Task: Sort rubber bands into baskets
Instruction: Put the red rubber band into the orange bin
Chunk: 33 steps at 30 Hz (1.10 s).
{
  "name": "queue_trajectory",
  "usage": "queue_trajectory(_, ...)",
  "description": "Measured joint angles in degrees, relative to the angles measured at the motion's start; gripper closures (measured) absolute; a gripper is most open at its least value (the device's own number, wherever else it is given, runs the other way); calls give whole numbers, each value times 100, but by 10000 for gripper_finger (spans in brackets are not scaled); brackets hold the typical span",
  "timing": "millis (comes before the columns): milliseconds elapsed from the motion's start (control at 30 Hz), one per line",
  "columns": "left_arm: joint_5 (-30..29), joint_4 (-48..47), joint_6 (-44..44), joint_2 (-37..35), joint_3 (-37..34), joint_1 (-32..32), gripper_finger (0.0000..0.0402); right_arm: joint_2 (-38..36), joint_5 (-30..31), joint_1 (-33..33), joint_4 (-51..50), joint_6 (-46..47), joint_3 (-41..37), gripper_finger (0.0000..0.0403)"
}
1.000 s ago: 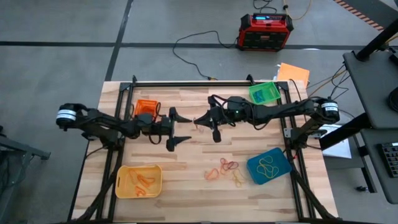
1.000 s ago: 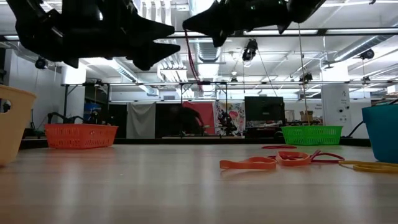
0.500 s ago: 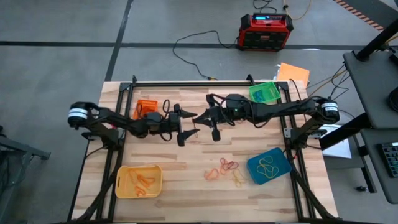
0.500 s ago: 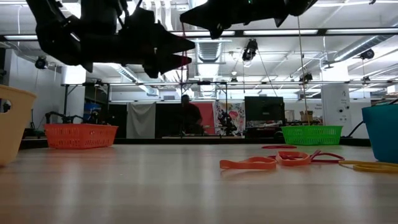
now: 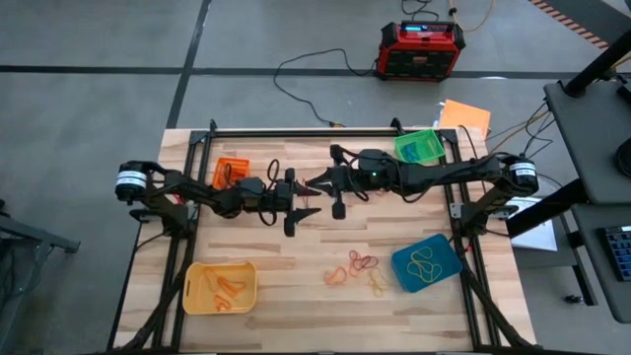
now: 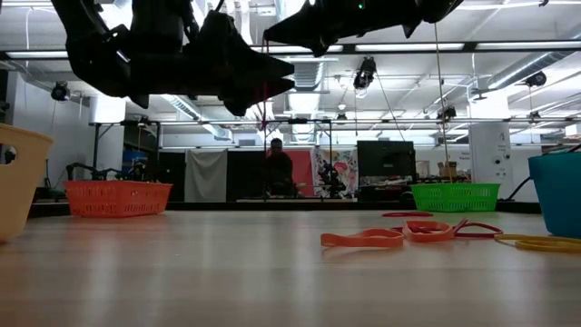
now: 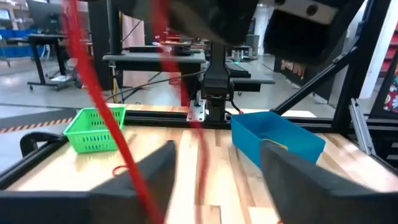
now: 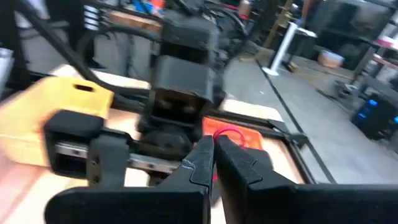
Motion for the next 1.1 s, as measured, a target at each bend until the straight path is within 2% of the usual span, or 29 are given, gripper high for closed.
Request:
queue_trajectory(167,-15,-51,-136,-67,3,0,353,1,289,-3,-186,3,-2,394)
queue_trajectory(233,-14,-145,-139,-123,3,0,387,0,370,-1,-217,36,-4,394)
queue_trajectory(433,-12,-668,-154,-479,-8,0,400,-13,384,-132,-455,1086,0,386)
queue_trajectory(633,-168,-1347,-402,-1138,-15,0,401,-22,384,-347,-910,1824,53,328)
queue_trajectory(833,-528,-2583,-589,-2084,8,2,401,-22,392,-541,-1221,2024,61,275)
queue_trajectory(1033,-1651,-4368,-667,-3096,9,121,401,-22,370,-540,-1243,2025,61,250)
queue_trajectory(1100,-1672,-4976,-896,-3416,14,322,402,-21,373,-542,-1242,2015,61,246)
